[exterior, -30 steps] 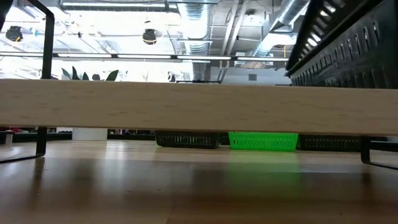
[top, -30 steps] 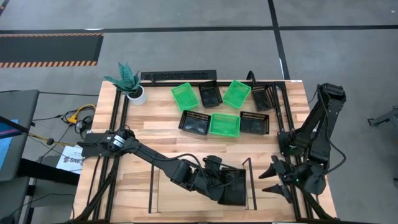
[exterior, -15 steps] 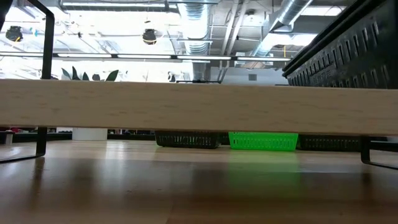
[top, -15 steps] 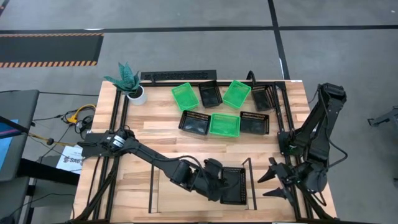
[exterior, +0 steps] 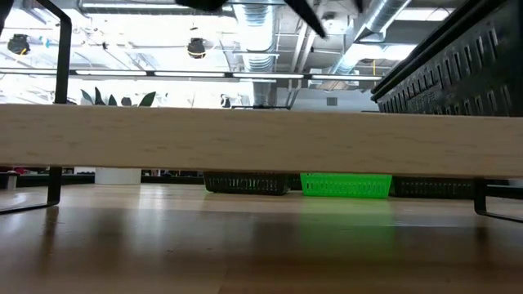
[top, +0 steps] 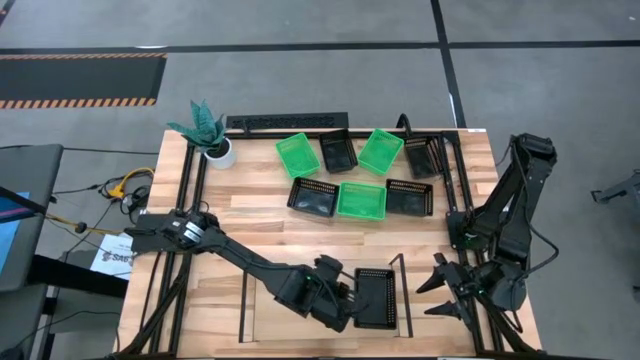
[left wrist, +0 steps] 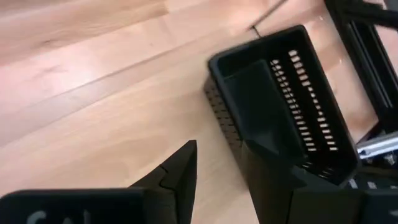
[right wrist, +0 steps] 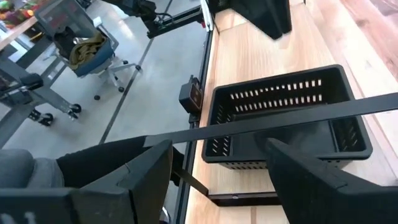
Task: Stack baskets on shelf by color
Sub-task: Stack the black bin on the black bin on the shelf
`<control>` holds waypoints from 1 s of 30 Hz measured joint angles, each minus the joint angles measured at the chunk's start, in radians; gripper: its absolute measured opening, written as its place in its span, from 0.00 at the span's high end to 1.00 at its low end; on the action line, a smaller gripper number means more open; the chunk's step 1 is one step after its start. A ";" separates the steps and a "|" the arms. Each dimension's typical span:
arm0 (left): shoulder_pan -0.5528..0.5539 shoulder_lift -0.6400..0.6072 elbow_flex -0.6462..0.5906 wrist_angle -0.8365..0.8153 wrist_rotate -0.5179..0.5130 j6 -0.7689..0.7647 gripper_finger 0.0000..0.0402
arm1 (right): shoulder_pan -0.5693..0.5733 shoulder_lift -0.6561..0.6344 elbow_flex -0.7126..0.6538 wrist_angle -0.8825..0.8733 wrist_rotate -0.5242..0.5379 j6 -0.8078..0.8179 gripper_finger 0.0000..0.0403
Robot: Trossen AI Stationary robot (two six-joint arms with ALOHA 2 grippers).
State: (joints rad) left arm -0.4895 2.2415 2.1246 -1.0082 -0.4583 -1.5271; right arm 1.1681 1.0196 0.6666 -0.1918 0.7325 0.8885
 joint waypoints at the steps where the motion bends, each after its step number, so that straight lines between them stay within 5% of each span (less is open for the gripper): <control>1: 0.003 0.009 -0.002 -0.005 0.007 0.015 0.72 | -0.003 0.001 0.000 -0.003 0.007 -0.004 0.30; 8: 0.088 -0.048 -0.003 -0.012 0.026 0.190 0.72 | -0.124 -0.047 0.035 -0.178 0.001 -0.021 0.30; 14: 0.110 -0.196 -0.001 -0.021 -0.124 0.365 0.72 | -0.283 -0.119 0.161 -0.679 -0.011 0.014 0.30; 21: 0.113 -0.277 -0.001 -0.203 -0.261 0.447 0.72 | -0.482 -0.155 0.185 -0.997 -0.002 0.079 0.30; 25: 0.175 -0.266 -0.003 -0.364 -0.192 0.419 0.72 | -0.564 -0.155 0.176 -1.021 -0.030 0.076 0.30; 30: 0.318 -0.240 -0.087 -0.379 -0.116 0.467 0.72 | -0.597 -0.155 0.175 -1.017 -0.043 0.074 0.30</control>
State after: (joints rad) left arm -0.1718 2.0010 2.0379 -1.3868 -0.5747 -1.0597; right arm 0.5713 0.8642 0.8421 -1.2089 0.6895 0.9623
